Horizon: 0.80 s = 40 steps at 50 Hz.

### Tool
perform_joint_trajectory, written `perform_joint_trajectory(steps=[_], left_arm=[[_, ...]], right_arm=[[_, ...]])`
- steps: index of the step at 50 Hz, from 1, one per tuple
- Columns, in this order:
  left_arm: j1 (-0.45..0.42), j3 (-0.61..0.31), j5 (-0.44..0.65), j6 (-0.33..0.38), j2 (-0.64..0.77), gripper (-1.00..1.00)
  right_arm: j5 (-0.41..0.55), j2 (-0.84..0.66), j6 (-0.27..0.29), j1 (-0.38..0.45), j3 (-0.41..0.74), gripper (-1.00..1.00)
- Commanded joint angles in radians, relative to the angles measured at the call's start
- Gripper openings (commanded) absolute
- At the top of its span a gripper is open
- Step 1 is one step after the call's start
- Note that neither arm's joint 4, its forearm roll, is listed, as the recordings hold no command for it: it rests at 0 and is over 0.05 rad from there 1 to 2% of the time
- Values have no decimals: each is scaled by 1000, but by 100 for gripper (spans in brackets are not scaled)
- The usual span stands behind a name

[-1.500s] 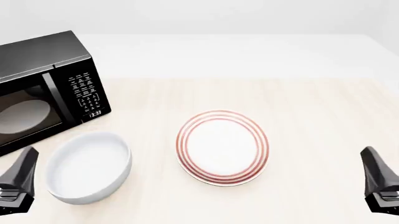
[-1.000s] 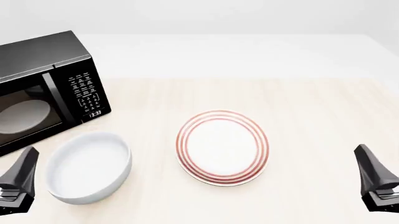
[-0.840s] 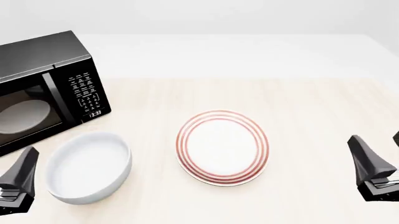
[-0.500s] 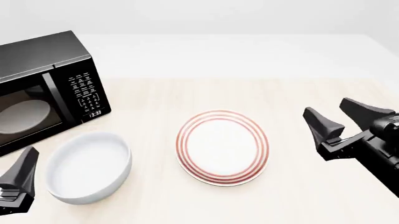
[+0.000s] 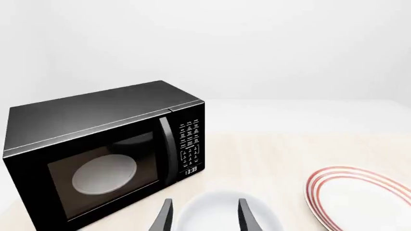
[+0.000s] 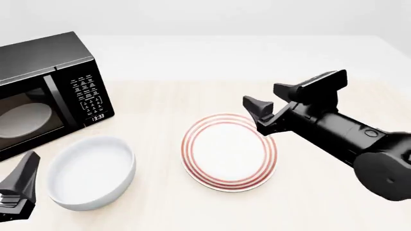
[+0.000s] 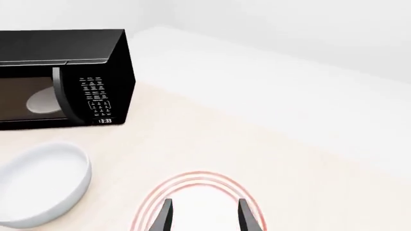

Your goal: Put the white bowl to the right of the plate.

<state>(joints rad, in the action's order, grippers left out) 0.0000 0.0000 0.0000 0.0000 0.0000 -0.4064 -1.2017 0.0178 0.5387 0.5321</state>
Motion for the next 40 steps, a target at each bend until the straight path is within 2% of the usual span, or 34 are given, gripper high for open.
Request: perform_joint_trajectory(steps=[1,3,5,12,17,21,27,28,31,40], left_arm=[[0,0,0,0,0,100],[0,0,0,0,0,100],[0,0,0,0,0,100],[0,0,0,0,0,100],[0,0,0,0,0,100],[0,0,0,0,0,100],[0,0,0,0,0,100],[0,0,0,0,0,100],[0,0,0,0,0,100],[0,0,0,0,0,100]], right_arm=[[8,-167,-1,88,142,100],[25,-190,36,87,169,100],[25,-211,10,100,188,100],[17,-304,2,137,256,100],[52,-354,23,171,323,100],[57,-379,9,179,355,100],[77,-409,19,202,394,100],[75,-417,3,207,401,100],[76,-437,-2,213,417,100],[116,-508,9,248,486,100]])
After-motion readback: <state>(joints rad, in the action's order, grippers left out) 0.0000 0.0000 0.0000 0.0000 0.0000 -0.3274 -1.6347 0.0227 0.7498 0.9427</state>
